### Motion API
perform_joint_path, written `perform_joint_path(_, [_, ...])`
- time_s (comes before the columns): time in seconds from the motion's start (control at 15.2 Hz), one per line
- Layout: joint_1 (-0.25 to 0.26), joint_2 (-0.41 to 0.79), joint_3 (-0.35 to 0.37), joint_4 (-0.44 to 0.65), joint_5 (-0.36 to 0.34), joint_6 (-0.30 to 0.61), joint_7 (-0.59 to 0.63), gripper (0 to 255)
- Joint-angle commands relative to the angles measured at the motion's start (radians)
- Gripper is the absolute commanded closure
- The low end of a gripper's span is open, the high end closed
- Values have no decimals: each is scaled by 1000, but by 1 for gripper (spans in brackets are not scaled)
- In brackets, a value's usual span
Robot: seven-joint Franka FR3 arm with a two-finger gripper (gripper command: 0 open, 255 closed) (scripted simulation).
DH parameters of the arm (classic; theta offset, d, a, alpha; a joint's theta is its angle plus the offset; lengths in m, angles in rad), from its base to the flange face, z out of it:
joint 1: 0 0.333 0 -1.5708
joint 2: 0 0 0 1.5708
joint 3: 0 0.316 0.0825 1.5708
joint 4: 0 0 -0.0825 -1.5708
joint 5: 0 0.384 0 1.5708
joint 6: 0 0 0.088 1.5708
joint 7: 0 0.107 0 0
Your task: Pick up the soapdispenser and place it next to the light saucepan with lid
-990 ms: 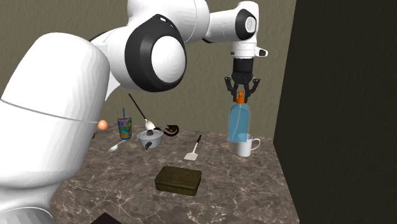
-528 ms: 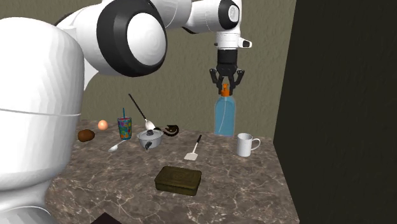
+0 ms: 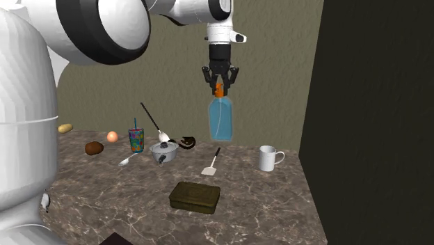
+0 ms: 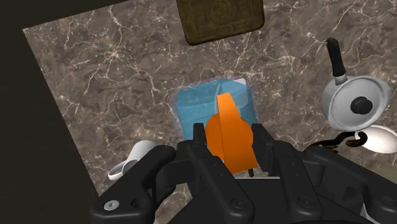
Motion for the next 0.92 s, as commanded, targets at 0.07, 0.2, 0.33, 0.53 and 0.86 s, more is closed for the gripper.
perform_joint_path(0.07, [39, -42, 24, -29, -4, -13, 64, 255])
perform_joint_path(0.2, [64, -65, 40, -39, -6, -26, 105, 255])
perform_joint_path(0.33, [89, -83, 58, -42, -8, -41, 146, 255])
perform_joint_path(0.53, [126, -101, 85, -36, -10, -67, 210, 255])
perform_joint_path(0.86, [190, -110, 134, 6, -13, -118, 321, 255])
